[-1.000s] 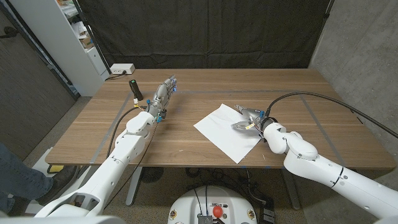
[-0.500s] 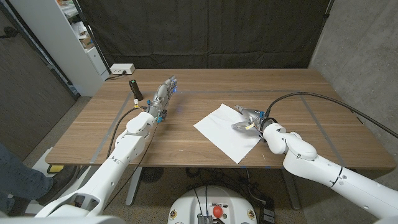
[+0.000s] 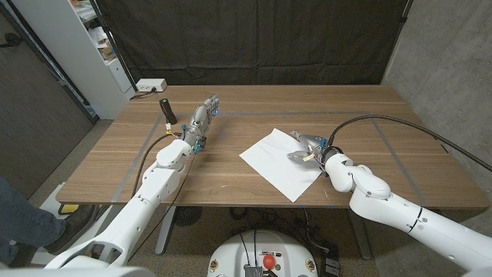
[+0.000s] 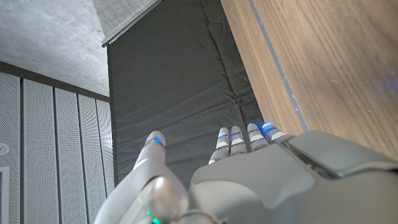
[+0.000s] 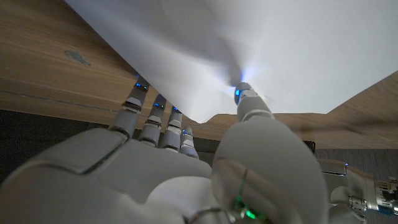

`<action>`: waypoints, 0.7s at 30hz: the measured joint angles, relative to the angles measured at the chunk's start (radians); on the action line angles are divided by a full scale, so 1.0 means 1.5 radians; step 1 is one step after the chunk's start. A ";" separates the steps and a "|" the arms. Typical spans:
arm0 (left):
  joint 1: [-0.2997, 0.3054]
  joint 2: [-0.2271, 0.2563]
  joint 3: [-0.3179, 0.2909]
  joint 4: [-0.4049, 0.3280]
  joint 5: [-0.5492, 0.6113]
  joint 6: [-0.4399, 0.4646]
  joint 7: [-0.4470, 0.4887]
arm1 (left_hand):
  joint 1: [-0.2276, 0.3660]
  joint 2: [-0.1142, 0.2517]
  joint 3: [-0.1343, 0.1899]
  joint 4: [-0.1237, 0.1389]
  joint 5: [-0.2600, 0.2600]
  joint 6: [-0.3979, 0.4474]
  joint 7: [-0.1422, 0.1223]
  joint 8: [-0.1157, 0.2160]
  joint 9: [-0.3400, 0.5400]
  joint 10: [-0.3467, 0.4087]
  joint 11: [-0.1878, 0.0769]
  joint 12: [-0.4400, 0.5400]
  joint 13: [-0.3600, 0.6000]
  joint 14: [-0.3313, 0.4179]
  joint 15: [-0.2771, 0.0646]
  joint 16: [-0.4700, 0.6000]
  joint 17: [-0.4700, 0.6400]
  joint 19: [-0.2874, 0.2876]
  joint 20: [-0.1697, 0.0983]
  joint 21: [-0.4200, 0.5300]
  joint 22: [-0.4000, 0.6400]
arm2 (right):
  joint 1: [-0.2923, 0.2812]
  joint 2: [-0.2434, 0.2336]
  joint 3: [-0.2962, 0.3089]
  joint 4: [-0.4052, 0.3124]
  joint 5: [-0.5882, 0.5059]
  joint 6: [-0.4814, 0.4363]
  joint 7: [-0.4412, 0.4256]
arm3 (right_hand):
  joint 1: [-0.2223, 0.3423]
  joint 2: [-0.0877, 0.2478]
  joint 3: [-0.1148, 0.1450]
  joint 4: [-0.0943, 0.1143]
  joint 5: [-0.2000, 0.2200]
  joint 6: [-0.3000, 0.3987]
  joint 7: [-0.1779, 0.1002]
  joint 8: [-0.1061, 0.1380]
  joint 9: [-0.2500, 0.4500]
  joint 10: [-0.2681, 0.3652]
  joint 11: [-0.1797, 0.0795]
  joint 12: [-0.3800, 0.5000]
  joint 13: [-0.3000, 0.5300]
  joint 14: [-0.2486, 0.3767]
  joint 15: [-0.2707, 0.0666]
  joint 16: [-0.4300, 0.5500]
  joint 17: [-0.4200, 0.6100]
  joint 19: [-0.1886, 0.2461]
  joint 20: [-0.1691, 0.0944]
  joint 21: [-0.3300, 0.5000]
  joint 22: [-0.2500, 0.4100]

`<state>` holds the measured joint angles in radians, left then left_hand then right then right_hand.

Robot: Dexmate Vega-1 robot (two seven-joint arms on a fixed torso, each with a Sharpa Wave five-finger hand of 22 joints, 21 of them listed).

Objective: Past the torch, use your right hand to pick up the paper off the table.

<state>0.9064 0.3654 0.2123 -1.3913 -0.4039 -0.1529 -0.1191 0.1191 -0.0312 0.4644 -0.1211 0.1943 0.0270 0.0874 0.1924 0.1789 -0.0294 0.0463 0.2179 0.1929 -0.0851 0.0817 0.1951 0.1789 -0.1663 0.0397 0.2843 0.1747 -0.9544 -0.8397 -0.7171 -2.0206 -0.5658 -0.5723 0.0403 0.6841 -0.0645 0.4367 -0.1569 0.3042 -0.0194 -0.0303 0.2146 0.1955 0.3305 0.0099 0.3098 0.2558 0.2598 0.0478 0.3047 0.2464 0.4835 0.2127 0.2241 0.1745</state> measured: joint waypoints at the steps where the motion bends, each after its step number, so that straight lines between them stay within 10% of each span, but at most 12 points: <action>1: 0.000 0.000 0.000 0.000 0.000 0.000 0.000 | 0.000 0.000 0.000 0.000 0.000 0.000 0.000 0.000 0.000 0.000 0.000 0.000 0.000 0.000 0.000 0.000 0.000 0.000 0.000 0.000 0.000 | 0.000 0.000 0.000 0.000 0.000 0.000 -0.003 | 0.001 0.001 0.000 0.000 0.000 0.002 0.002 0.000 0.000 0.007 -0.002 0.004 0.003 0.003 -0.003 0.002 0.001 0.000 0.000 0.000 0.000; 21: 0.002 0.003 -0.003 -0.003 -0.002 0.004 0.001 | 0.000 0.000 0.000 0.000 0.000 0.000 0.000 0.000 0.000 0.000 0.000 0.000 0.000 0.000 0.000 0.000 0.000 0.000 0.000 -0.005 0.000 | -0.006 0.033 -0.016 0.035 -0.033 0.000 -0.073 | 0.164 0.054 0.003 -0.008 -0.018 0.082 -0.023 0.003 0.002 0.143 -0.079 0.180 0.143 0.134 -0.062 0.101 0.101 0.062 -0.017 -0.004 0.001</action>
<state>0.9090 0.3694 0.2074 -1.3962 -0.4065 -0.1476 -0.1175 0.1191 -0.0312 0.4645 -0.1212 0.1943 0.0270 0.0874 0.1924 0.1789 -0.0294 0.0464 0.2180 0.1929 -0.0851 0.0818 0.1950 0.1789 -0.1664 0.0396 0.2767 0.1745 -0.9630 -0.7902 -0.7414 -1.9683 -0.6150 -0.5725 -0.0685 0.9306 0.0171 0.4415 -0.1684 0.2778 0.1042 -0.0649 0.2184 0.1980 0.5454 -0.1092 0.5796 0.4705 0.4606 -0.0458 0.4557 0.3978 0.5766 0.1877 0.2175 0.1753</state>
